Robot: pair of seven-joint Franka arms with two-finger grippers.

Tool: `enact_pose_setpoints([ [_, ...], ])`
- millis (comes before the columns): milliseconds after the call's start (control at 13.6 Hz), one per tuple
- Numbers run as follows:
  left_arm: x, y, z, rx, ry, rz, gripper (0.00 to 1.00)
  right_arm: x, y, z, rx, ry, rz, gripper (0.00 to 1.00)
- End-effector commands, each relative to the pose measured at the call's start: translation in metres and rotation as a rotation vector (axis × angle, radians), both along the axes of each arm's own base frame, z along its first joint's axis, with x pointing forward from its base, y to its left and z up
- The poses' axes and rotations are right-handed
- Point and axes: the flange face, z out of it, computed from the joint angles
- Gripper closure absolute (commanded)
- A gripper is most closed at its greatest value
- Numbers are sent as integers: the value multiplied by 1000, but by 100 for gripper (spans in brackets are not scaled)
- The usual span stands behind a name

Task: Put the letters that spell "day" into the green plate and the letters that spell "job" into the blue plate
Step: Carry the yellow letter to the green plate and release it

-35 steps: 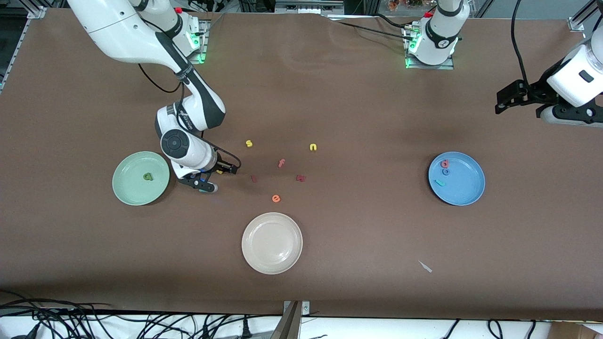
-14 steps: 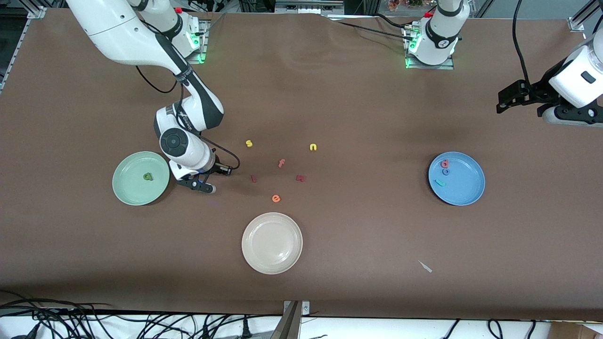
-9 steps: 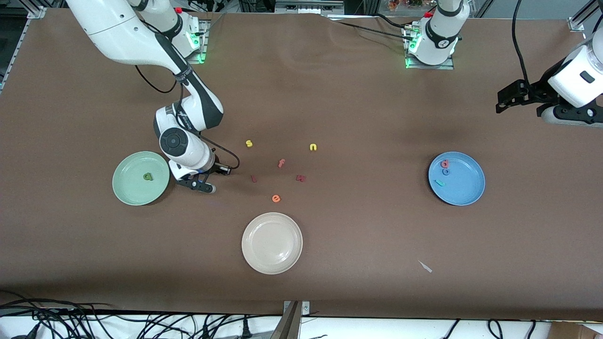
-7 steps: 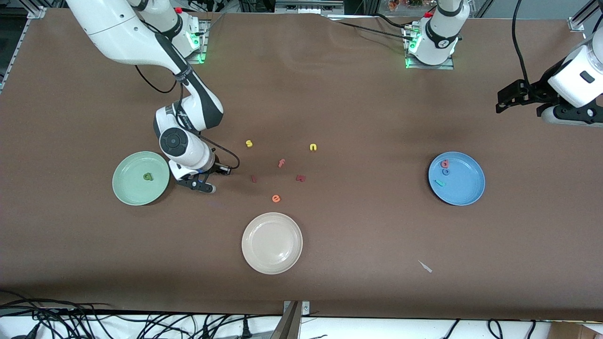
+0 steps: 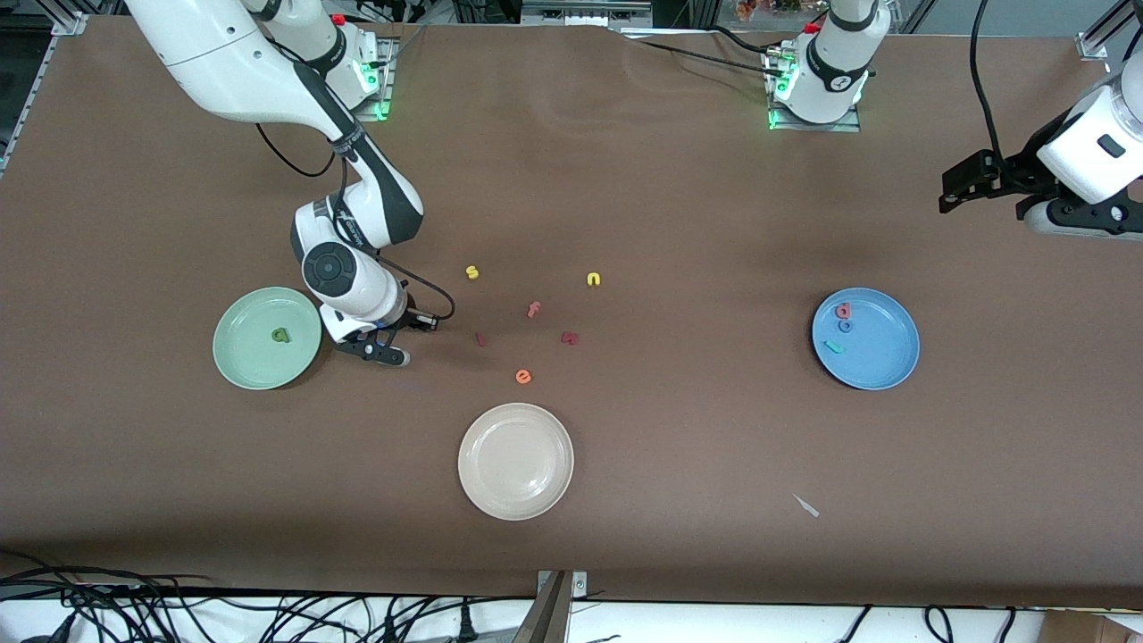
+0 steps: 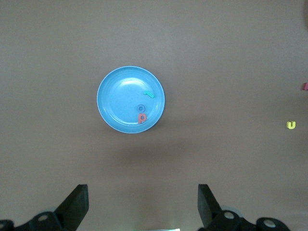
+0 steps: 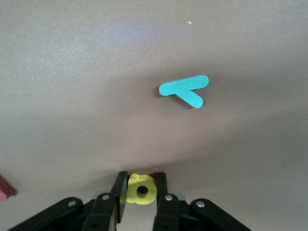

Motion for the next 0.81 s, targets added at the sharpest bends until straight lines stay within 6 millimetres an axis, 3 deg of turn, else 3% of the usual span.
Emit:
enact_pose_setpoints([
  [0,2,-4,6,-17,7,-4,0,2,2,6,-8,2,22,84],
  [294,2,-4,6,-17,7,-4,0,23,-8,38,-40,43,80,84],
  [441,2,-4,6,-17,7,-3,0,34,-36,50,-59,45,145,84],
  [734,2,-4,6,-18,7,-3,0,46,-112,66,-91,54,317,84],
])
